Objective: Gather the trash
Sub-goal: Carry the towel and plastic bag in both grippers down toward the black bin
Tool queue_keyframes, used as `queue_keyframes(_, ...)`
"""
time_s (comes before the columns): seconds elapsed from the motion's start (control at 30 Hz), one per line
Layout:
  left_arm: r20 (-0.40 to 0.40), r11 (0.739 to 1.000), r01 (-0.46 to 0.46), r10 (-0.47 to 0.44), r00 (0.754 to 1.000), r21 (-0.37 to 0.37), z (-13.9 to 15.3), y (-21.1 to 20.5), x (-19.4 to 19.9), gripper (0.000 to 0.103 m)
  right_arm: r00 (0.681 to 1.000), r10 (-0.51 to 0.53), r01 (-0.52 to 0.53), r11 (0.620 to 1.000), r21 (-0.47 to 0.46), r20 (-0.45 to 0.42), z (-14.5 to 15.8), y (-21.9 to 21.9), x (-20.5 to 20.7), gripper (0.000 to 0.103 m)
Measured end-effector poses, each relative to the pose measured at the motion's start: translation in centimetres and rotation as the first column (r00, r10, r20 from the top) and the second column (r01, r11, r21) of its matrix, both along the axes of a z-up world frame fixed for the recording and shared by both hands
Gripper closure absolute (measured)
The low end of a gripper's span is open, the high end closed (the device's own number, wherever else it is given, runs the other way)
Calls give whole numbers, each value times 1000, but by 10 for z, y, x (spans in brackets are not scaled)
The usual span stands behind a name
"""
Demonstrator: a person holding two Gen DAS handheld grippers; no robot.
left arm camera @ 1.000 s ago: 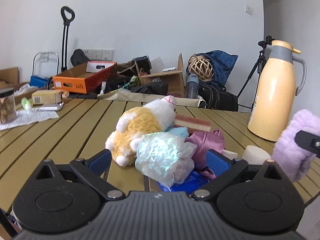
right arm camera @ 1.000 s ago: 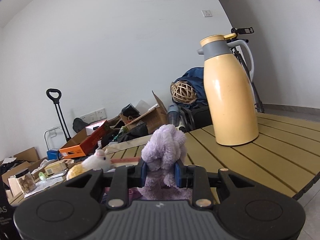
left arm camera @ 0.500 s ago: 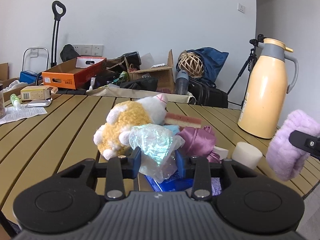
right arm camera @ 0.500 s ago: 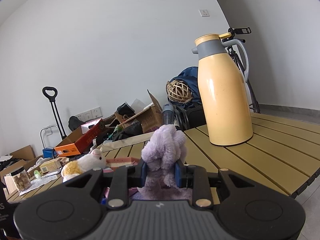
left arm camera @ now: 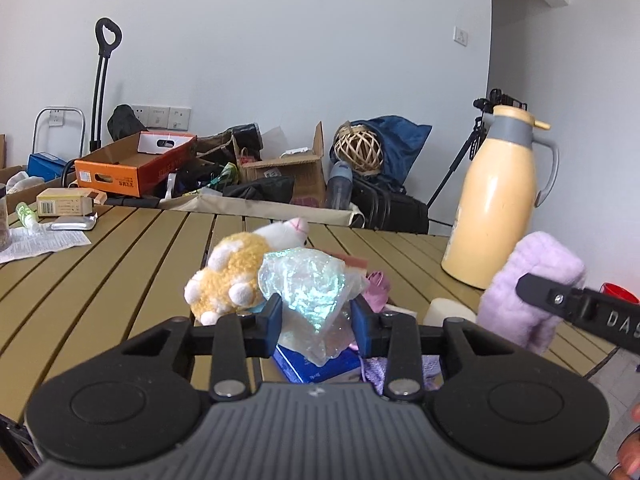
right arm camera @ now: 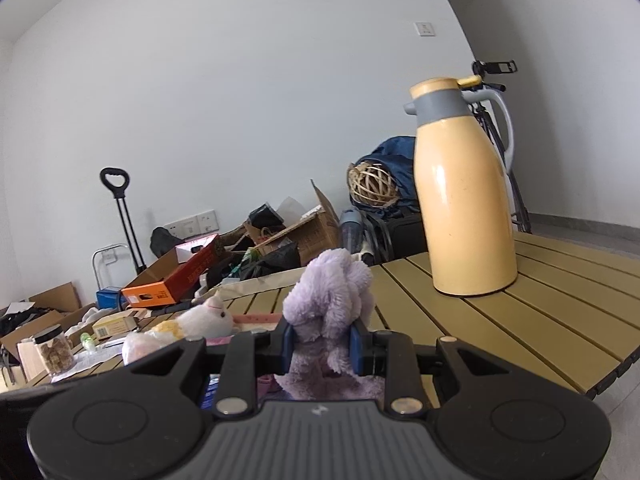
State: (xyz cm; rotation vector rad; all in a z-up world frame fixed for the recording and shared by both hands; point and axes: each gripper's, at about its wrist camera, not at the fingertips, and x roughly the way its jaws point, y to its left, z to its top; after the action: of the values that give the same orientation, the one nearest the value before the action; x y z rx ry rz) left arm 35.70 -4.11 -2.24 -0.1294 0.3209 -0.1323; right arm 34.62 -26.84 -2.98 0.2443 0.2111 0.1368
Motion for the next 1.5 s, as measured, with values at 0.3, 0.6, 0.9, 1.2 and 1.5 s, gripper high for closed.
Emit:
queue_keyframes(0.3,-23,999,31,-31,999,-13,17,7,-27,67,998,56,-57,998,-13,-31,12,5,-18,77)
queue_keyframes(0.6,-39,997,74,-75,996,-25,14,20,-57,67,992,112,-114,993,-25,-66,17,10,-47,77)
queue_keyframes(0.9,-74,994,101,-104,992,-52,9,28,-76,67,983,148,-153,987,-45,-110,14,29,-66,77)
queue_keyframes(1.2,-136,993,121,-122,983,-14,-12,26,-102,67,957,169,-186,981,-50,-234,-12,38,-91,77)
queue_keyframes(1.5,-259,991,130,-115,959,41,-54,28,-126,67,917,156,-184,982,-44,-367,-50,35,-115,77)
